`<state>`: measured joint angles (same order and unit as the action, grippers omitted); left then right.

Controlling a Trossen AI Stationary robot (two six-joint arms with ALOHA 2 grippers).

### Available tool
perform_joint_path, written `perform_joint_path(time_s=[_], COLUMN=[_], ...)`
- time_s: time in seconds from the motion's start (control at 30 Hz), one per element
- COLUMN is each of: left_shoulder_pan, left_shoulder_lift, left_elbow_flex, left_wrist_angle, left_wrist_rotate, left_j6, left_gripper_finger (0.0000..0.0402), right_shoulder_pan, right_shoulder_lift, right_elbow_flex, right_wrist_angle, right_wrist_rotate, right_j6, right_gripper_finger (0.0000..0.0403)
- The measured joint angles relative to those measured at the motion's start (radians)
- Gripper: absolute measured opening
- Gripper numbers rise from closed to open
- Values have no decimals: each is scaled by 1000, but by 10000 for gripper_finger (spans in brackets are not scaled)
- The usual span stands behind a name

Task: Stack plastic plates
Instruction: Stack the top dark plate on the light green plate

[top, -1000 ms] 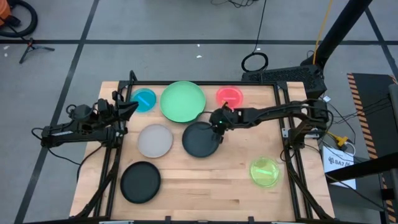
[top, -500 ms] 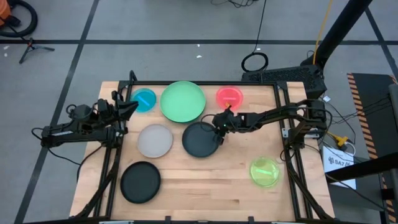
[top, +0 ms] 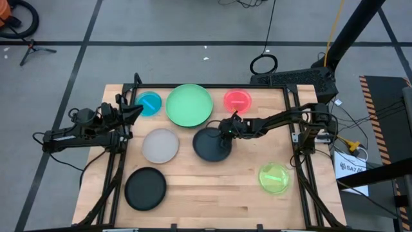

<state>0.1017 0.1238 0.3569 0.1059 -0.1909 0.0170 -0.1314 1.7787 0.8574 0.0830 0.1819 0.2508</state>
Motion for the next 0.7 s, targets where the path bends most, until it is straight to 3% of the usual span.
perform_joint_path(time_s=[0.2,0.53,0.7], left_shoulder_pan=[0,0,0], left_shoulder_lift=[0,0,0], left_elbow_flex=[0,0,0], left_wrist_angle=[0,0,0], left_wrist_rotate=[0,0,0], left_j6=[0,1,1], left_gripper_finger=[51,51,51], right_shoulder_pan=[0,0,-3], right_shoulder_lift=[1,-2,-1], right_elbow_flex=[0,0,0], right_wrist_angle=[26,34,41], right_wrist_rotate=[-3,-9,-33], right_j6=[37,96,117], right_gripper_finger=[109,15,10])
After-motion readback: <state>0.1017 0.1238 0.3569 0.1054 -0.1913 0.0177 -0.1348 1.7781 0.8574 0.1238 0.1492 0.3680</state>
